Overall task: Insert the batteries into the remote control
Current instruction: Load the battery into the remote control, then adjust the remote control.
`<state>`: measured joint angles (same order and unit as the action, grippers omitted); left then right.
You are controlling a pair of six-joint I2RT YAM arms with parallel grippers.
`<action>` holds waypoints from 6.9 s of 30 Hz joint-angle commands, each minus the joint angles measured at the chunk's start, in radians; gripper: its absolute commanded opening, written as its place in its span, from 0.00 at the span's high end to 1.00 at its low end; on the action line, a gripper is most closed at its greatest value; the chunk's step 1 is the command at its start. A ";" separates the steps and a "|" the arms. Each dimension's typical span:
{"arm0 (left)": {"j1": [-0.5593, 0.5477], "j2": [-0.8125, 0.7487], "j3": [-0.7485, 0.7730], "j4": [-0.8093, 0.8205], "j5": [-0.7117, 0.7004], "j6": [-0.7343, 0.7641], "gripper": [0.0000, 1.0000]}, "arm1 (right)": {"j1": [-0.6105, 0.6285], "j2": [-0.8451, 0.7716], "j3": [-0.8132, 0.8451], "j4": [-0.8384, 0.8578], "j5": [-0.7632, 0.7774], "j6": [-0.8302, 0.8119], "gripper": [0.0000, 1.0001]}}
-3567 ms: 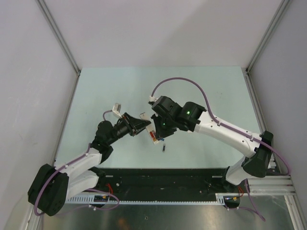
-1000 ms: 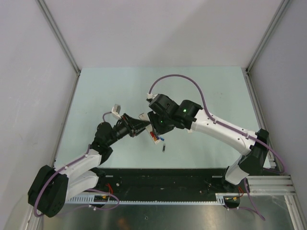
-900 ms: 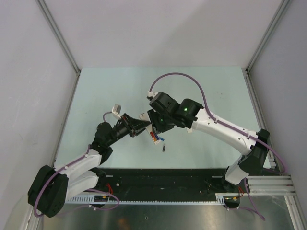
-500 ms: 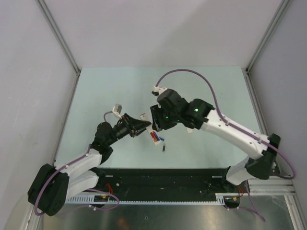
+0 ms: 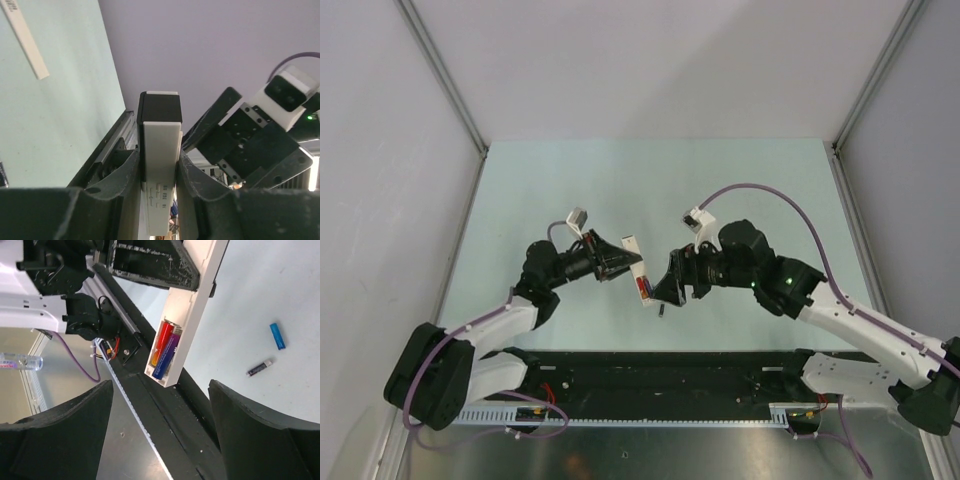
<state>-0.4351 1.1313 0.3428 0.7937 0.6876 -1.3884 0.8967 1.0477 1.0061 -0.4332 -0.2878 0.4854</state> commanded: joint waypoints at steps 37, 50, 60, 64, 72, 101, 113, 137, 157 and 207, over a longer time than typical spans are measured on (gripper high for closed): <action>0.004 -0.077 0.048 0.064 0.119 -0.027 1.00 | -0.008 -0.028 -0.189 0.335 -0.136 -0.160 0.37; -0.005 -0.107 0.035 0.065 0.121 -0.031 1.00 | -0.024 0.003 -0.187 0.367 -0.143 -0.130 0.41; -0.016 -0.122 0.036 0.064 0.124 -0.026 1.00 | -0.048 0.026 -0.189 0.399 -0.174 -0.113 0.43; -0.017 -0.133 0.032 0.064 0.125 -0.026 1.00 | -0.062 0.032 -0.189 0.412 -0.191 -0.103 0.44; -0.024 -0.145 0.025 0.064 0.124 -0.017 1.00 | -0.087 0.069 -0.189 0.464 -0.275 -0.050 0.41; -0.021 -0.087 0.052 0.065 0.079 0.006 1.00 | -0.094 -0.009 -0.153 0.384 -0.313 0.027 0.21; -0.022 -0.085 0.044 0.065 0.070 0.006 1.00 | -0.096 0.015 -0.153 0.465 -0.340 0.113 0.16; -0.030 -0.160 0.053 0.065 0.082 -0.017 1.00 | -0.107 0.170 -0.153 0.495 -0.315 0.145 0.35; -0.019 -0.057 0.061 0.067 0.056 0.057 1.00 | -0.189 -0.015 -0.041 0.245 -0.272 0.061 0.15; -0.037 0.018 0.033 0.038 -0.154 0.094 1.00 | 0.220 0.382 0.273 -0.099 0.558 -0.159 0.35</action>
<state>-0.4648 1.1454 0.3222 0.7975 0.5335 -1.2697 1.1198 1.4086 1.2263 -0.5362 0.2554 0.3447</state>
